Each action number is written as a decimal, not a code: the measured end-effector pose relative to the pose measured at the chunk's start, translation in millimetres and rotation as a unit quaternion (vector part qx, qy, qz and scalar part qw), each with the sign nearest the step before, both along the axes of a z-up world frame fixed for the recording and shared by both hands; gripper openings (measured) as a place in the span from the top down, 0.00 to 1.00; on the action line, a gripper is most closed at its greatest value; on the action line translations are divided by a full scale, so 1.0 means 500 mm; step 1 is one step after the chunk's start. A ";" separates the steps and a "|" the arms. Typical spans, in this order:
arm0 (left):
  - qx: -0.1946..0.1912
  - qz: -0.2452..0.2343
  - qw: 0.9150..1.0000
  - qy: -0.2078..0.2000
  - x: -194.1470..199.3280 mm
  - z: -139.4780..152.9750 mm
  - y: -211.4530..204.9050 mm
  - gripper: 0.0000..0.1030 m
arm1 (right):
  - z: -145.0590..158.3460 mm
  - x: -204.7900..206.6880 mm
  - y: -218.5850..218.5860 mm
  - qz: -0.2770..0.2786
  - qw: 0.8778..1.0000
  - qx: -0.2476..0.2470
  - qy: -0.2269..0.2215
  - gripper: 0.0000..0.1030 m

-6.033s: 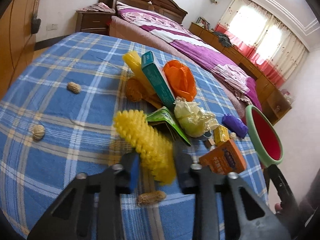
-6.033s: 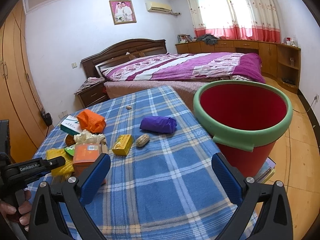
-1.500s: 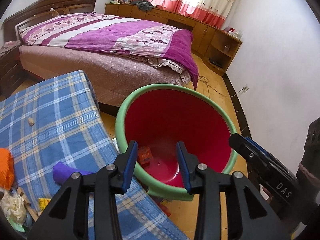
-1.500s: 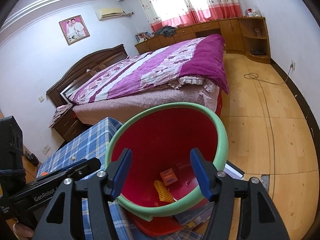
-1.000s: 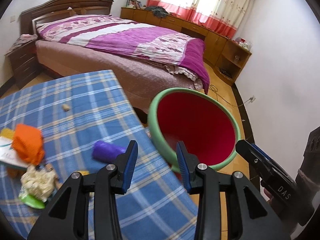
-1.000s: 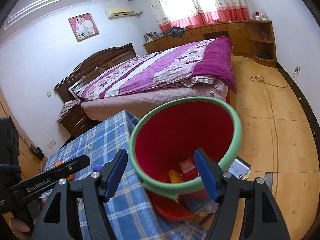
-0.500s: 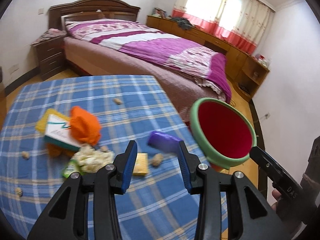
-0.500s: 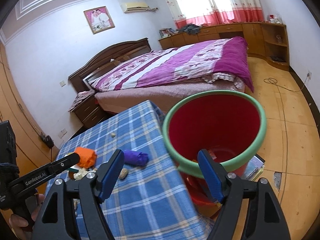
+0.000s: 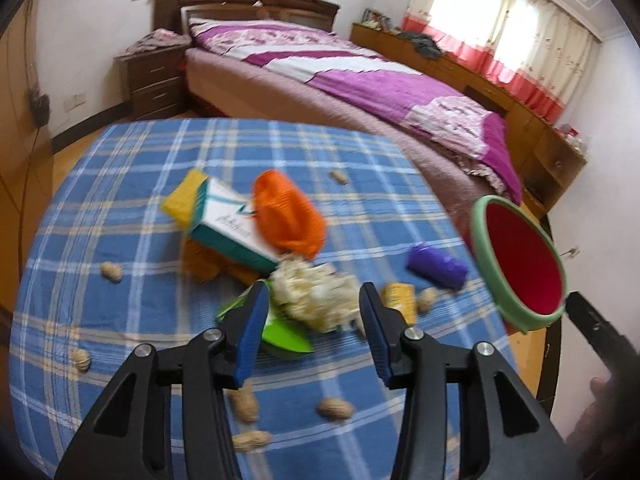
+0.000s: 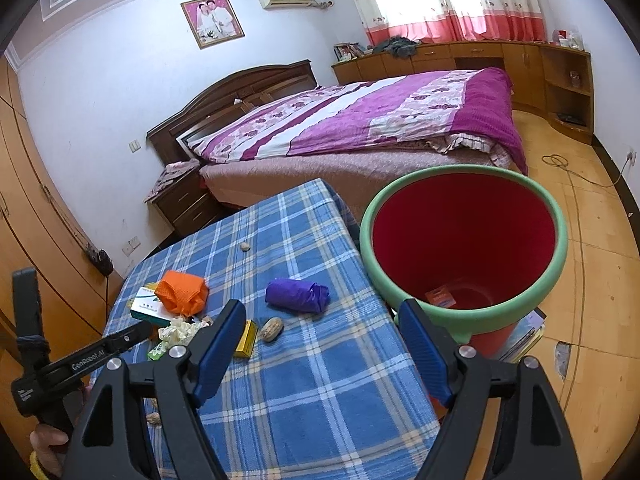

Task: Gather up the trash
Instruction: 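Move both grippers back over the trash on the bed, then grasp the green mosquito-coil box with the left gripper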

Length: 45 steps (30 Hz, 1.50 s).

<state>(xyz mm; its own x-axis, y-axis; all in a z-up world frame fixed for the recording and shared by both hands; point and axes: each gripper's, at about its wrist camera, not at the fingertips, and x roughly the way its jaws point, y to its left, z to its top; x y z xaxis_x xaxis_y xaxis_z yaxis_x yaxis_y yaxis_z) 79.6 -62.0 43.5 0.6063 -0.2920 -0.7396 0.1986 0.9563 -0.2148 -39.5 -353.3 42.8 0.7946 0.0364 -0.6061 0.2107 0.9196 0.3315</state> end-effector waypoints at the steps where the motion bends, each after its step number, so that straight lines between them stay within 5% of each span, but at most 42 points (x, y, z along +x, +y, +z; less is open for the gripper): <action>1: 0.003 0.005 1.000 0.005 0.004 -0.008 0.007 0.51 | -0.003 0.003 0.002 0.001 1.000 0.001 0.002 0.22; 15: 0.029 0.003 0.997 0.066 0.041 -0.116 0.032 0.44 | -0.042 0.051 0.050 0.023 0.999 -0.002 0.036 0.22; 23: 0.048 -0.003 0.998 0.039 0.051 -0.120 0.026 0.43 | -0.058 0.073 0.076 0.039 0.998 -0.002 0.049 0.22; 32: 0.039 -0.017 0.999 0.020 0.041 -0.109 0.033 0.63 | -0.060 0.081 0.105 0.055 0.997 -0.007 0.054 0.22; 34: 0.026 -0.016 0.999 0.019 0.037 -0.101 0.044 0.86 | -0.058 0.085 0.113 0.061 0.997 -0.009 0.053 0.22; 45: -0.007 0.000 1.000 0.004 0.001 -0.073 0.099 0.92 | -0.052 0.110 0.192 0.112 0.992 -0.011 0.052 0.22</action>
<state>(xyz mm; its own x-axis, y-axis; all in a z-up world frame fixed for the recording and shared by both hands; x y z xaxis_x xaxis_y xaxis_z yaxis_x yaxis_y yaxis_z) 80.1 -12.4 7.2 0.6010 -0.3023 -0.7398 0.1966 0.9532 -0.2298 15.4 -257.4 16.7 0.7019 0.1902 -0.6864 0.0327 0.9541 0.2979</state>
